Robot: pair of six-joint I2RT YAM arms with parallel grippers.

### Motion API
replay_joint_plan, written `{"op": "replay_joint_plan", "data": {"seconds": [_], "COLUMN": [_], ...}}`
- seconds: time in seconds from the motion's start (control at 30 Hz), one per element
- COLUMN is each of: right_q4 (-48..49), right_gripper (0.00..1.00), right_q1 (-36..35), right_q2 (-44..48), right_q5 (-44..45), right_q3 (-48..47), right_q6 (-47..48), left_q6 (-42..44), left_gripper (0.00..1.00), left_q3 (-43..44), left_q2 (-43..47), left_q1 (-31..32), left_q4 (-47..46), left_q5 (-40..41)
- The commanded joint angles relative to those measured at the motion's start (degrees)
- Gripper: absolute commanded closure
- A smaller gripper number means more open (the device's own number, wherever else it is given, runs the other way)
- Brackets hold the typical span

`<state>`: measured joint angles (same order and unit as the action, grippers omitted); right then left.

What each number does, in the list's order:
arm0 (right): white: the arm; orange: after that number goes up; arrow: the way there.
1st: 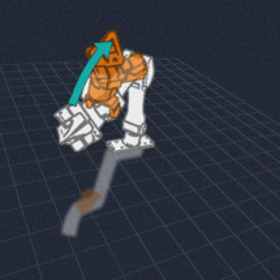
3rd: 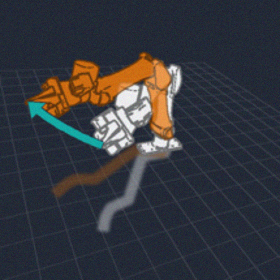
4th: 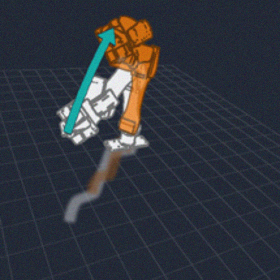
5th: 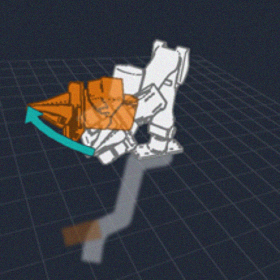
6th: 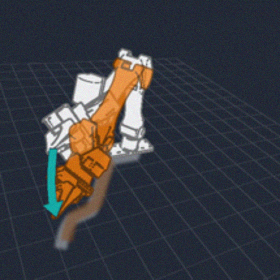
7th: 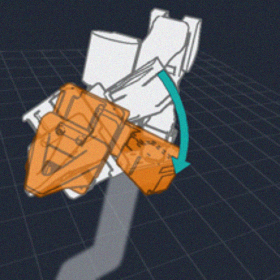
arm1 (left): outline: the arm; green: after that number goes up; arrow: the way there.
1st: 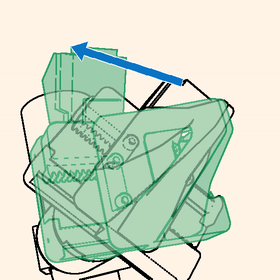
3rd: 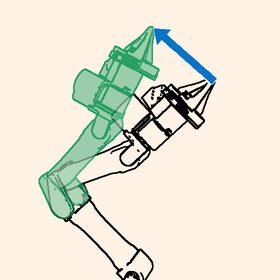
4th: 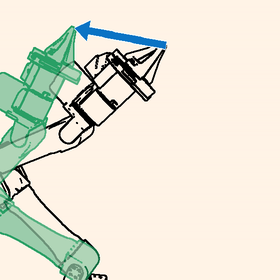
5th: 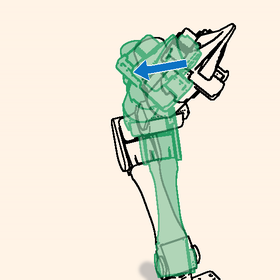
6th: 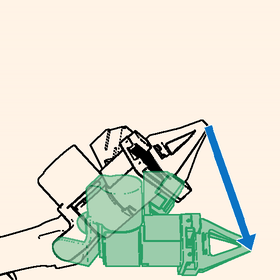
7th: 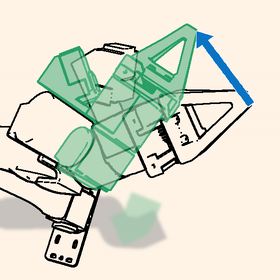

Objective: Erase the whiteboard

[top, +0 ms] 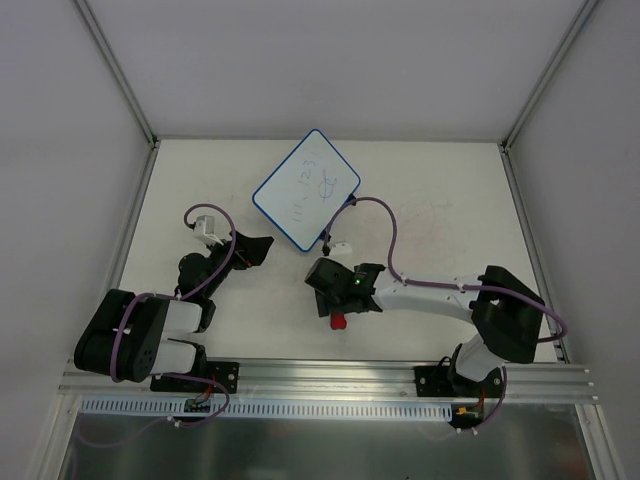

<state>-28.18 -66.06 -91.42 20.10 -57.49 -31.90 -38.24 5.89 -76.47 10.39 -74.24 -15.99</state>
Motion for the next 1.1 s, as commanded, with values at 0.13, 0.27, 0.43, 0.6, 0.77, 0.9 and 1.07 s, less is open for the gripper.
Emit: {"op": "replay_joint_plan", "data": {"seconds": [0.13,0.27,0.43,0.6,0.77,0.9,1.07], "right_q4": [2.7,3.2,4.7,5.1,5.0,4.2,1.1], "right_gripper": [0.36,0.41,0.43,0.53,0.58,0.51,0.57], "right_q1": [-0.7,-1.0,-1.2,-1.2,-1.3,-1.3,-2.0], "right_q2": [-1.1,-1.7,-3.1,-4.2,-4.6,-4.6,-5.3], "right_q5": [-0.4,-0.4,-0.8,-0.9,-0.5,0.1,2.3], "right_q3": [2.9,3.4,4.0,3.4,3.2,2.7,0.4], "right_q6": [-4.6,-4.9,-5.2,-5.0,-4.8,-4.4,-4.0], "left_q6": [-0.5,-0.5,-0.6,-0.6,-0.5,-0.6,-0.5], "left_gripper": [0.01,0.01,0.01,0.01,0.01,0.01,0.01], "left_q3": [1.1,1.1,1.2,1.2,1.1,1.2,1.2], "left_q2": [0.0,-0.1,-0.3,-0.4,-0.4,-0.5,-0.5], "left_q1": [-0.3,-0.3,-0.3,-0.3,-0.4,-0.3,-0.3], "left_q4": [-10.8,-11.1,-11.3,-11.3,-11.5,-11.5,-11.6], "left_q5": [-0.7,-0.8,-0.9,-1.0,-1.0,-1.1,-1.3]}}
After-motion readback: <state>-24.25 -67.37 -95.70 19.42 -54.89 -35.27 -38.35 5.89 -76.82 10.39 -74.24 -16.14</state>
